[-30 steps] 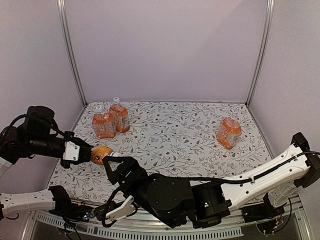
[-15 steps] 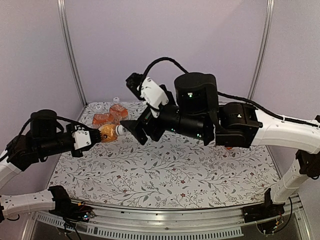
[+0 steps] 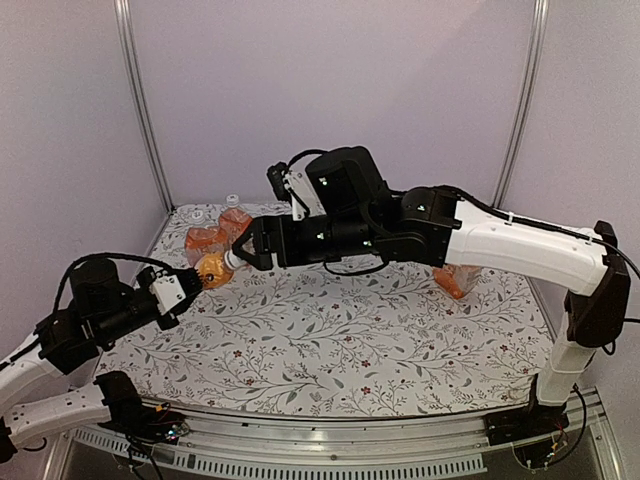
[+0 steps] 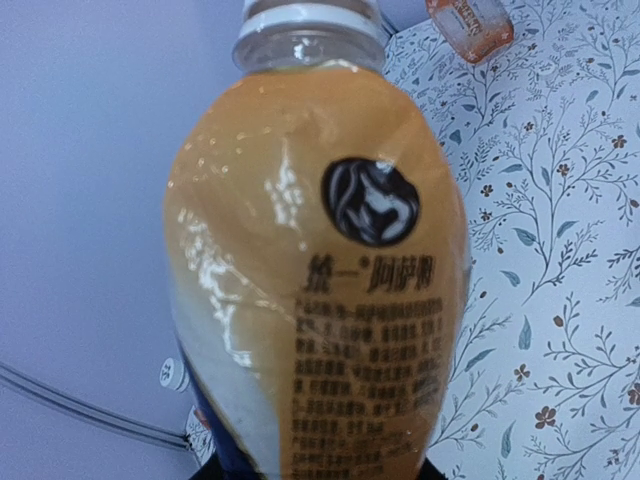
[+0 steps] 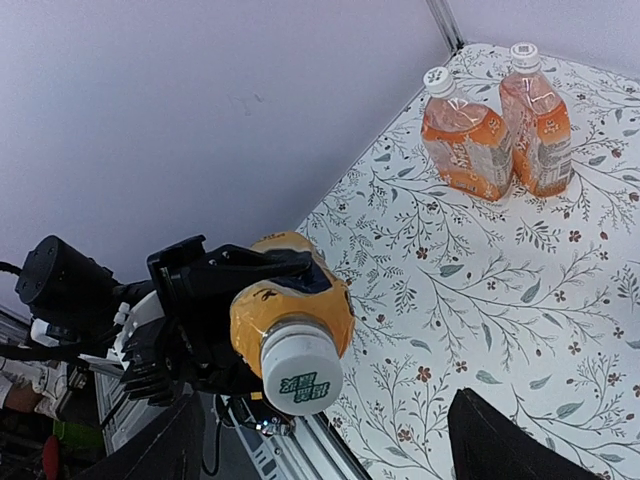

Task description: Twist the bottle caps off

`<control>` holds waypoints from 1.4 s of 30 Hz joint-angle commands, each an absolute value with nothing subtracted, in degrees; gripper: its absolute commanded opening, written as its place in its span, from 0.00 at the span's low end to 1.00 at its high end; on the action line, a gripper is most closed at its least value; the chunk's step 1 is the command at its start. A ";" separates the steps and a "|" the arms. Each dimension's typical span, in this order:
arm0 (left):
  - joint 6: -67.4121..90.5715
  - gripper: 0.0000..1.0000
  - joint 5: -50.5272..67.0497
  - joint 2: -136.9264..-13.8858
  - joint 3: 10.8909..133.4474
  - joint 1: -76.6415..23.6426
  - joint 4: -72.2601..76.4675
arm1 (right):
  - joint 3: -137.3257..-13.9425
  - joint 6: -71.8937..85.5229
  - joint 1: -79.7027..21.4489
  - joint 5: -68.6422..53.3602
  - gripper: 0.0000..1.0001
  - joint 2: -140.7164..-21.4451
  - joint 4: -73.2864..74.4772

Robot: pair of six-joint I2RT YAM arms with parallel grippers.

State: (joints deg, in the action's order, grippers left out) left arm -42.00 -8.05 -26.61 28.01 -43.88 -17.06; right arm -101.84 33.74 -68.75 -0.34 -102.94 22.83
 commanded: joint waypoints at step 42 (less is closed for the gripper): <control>-40.21 0.27 25.17 -25.21 33.63 -41.48 -40.50 | -97.46 -31.41 -81.26 11.42 0.00 -97.97 29.67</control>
